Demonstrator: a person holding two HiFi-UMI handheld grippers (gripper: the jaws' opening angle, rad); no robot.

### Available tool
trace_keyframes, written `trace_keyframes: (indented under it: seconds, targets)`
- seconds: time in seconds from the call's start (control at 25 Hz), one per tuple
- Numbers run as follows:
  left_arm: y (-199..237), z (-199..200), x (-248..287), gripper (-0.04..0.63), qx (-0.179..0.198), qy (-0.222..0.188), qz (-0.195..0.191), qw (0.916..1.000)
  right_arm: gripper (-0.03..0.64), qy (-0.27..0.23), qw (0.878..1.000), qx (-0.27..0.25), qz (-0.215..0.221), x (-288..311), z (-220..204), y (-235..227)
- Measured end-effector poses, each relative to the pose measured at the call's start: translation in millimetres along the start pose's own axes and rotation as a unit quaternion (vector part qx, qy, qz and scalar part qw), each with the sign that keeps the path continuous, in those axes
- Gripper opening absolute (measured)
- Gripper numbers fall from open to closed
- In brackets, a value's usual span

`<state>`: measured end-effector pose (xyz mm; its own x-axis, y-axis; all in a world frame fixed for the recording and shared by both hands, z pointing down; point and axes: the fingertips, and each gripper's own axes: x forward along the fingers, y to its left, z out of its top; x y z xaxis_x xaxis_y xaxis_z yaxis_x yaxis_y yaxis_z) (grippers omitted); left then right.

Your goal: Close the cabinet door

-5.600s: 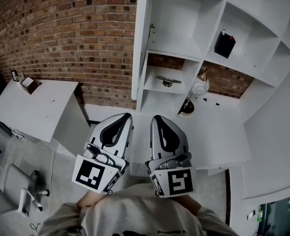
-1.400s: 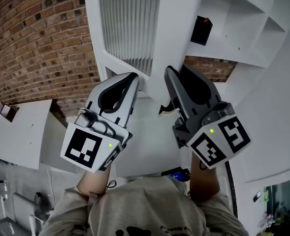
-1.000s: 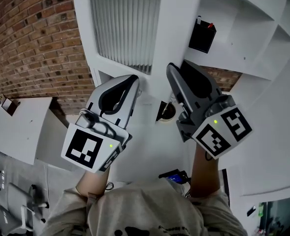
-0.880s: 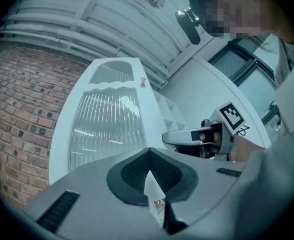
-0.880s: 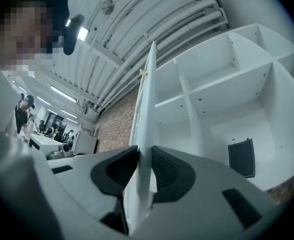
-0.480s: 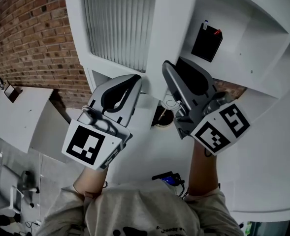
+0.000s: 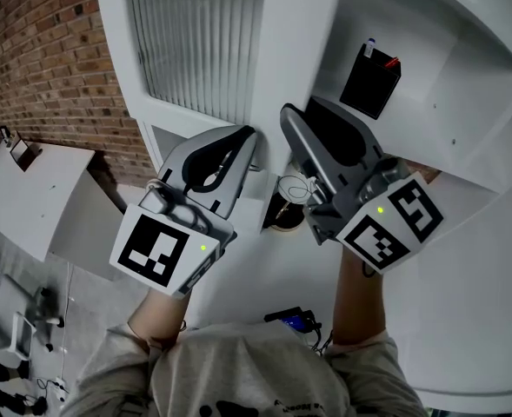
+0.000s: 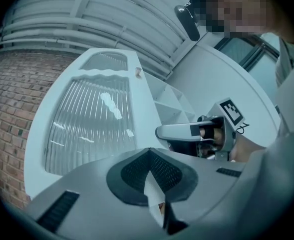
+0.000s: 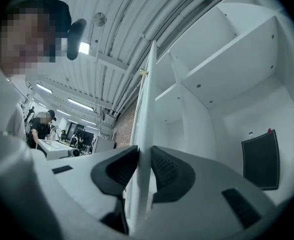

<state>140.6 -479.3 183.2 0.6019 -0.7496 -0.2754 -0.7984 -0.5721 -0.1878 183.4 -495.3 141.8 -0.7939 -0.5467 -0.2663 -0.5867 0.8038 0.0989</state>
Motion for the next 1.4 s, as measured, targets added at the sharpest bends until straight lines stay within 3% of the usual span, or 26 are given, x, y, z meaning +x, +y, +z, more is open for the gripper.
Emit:
trace_keyframes:
  seconds: [0.32, 0.72, 1.4]
  targets:
    - [9, -13, 39, 0.008, 0.004, 0.008, 0.008, 0.9999, 0.097, 0.002, 1.000, 0.009, 0.027, 14, -6, -35]
    - [14, -14, 45, 0.007, 0.005, 0.010, 0.006, 0.9999, 0.100, 0.005, 1.000, 0.013, 0.025, 18, -6, -38]
    - [18, -23, 61, 0.007, -0.002, 0.017, -0.007, 0.9998, 0.106, 0.009, 1.000, 0.019, -0.016, 20, -14, -58]
